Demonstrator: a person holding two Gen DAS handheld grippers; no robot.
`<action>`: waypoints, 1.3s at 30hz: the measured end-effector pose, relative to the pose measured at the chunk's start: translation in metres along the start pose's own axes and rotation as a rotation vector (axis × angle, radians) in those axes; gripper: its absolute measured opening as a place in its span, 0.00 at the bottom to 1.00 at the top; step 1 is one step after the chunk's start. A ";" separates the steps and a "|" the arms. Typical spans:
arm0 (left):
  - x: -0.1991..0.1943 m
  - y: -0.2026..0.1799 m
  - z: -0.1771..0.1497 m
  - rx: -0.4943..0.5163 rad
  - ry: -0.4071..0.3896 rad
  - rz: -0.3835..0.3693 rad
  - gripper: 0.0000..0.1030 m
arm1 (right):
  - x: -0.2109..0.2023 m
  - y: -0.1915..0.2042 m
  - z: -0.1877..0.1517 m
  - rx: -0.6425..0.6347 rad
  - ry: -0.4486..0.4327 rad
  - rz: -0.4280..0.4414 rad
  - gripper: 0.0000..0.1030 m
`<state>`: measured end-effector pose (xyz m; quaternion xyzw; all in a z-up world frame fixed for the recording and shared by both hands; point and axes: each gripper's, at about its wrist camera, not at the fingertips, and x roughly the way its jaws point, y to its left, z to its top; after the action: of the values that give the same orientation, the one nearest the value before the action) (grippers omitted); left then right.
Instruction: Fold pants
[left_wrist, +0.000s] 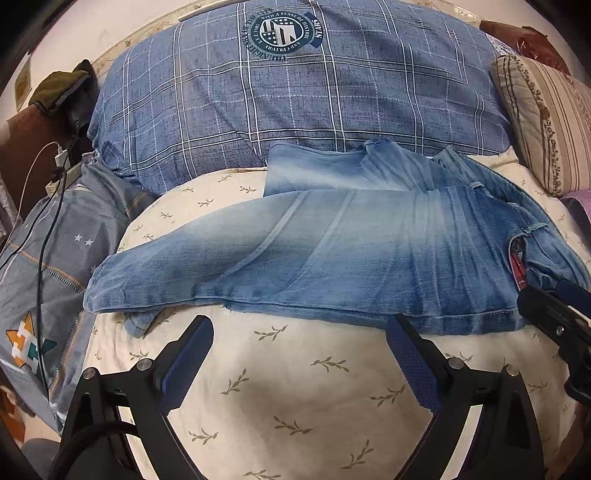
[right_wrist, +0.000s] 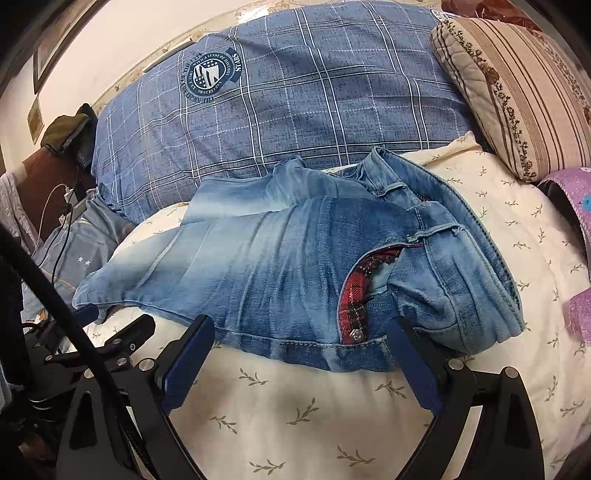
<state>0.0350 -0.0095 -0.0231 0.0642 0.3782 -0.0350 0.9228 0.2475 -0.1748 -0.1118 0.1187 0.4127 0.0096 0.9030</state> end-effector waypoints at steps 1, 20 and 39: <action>0.001 0.000 0.000 0.000 0.001 -0.001 0.93 | 0.000 -0.001 0.000 0.002 0.001 -0.001 0.92; 0.076 0.054 0.028 -0.251 0.237 -0.275 0.90 | 0.017 -0.134 0.020 0.359 0.205 -0.020 0.66; 0.106 0.059 0.051 -0.345 0.323 -0.225 0.13 | -0.017 -0.142 0.024 0.319 0.193 -0.168 0.21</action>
<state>0.1526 0.0400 -0.0557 -0.1317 0.5259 -0.0617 0.8380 0.2430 -0.3195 -0.1159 0.2238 0.5019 -0.1197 0.8268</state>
